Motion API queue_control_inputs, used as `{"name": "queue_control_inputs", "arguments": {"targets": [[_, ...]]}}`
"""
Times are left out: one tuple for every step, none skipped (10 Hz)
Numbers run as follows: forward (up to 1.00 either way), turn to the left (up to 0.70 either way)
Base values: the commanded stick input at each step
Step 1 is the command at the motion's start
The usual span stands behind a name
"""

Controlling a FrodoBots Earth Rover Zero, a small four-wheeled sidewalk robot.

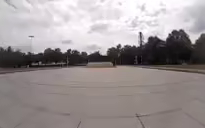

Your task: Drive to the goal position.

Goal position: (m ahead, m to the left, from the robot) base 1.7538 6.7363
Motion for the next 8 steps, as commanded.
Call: {"name": "queue_control_inputs", "arguments": {"targets": [[1.00,0.40],[1.00,0.40],[1.00,0.40],[1.00,0.40],[1.00,0.40],[1.00,0.40],[1.00,0.40],[1.00,0.40]]}}
